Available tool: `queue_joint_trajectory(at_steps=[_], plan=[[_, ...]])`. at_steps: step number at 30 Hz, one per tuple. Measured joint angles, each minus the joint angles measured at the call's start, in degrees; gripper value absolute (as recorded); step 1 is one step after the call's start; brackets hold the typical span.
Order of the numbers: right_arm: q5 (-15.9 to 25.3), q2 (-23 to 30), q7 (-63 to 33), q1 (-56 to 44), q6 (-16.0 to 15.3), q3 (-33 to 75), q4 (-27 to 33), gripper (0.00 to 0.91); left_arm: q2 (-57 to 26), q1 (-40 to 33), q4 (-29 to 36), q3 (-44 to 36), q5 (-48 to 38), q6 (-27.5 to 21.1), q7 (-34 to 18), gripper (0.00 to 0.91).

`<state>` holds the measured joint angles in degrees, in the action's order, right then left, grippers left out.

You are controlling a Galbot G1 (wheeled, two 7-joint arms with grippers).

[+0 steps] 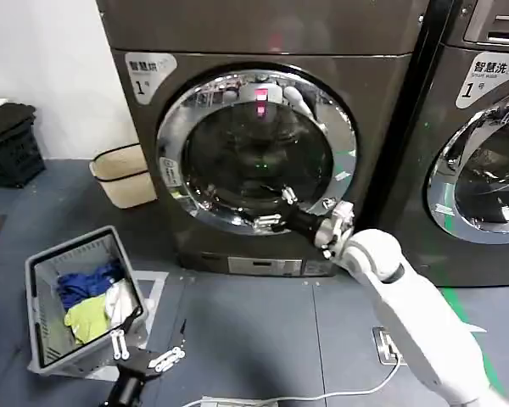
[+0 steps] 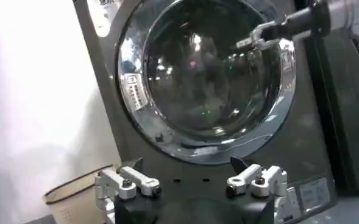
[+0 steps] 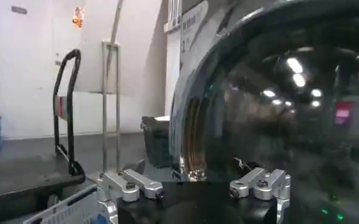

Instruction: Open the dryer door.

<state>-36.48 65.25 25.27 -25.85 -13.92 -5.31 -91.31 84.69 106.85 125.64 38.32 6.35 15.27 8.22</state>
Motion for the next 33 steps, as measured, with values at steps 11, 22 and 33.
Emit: queue_joint_trajectory(at_steps=[11,22,33], plan=[[-0.39,2.44,-0.81,3.77,0.87,-4.19,4.01,0.907,0.06,-0.1,0.12,-0.04,-0.01,-0.02,0.09,0.907],[-0.55,4.85,-1.57,6.66,1.08,-6.16,8.44,0.907,0.01,-0.18,0.0,-0.14,-0.01,-0.1,0.17,0.907],[-0.35,7.46,-1.6,9.16,1.29,-7.47,13.24,0.907,0.09,0.23,0.42,-0.2,0.08,-0.12,0.2,0.907]])
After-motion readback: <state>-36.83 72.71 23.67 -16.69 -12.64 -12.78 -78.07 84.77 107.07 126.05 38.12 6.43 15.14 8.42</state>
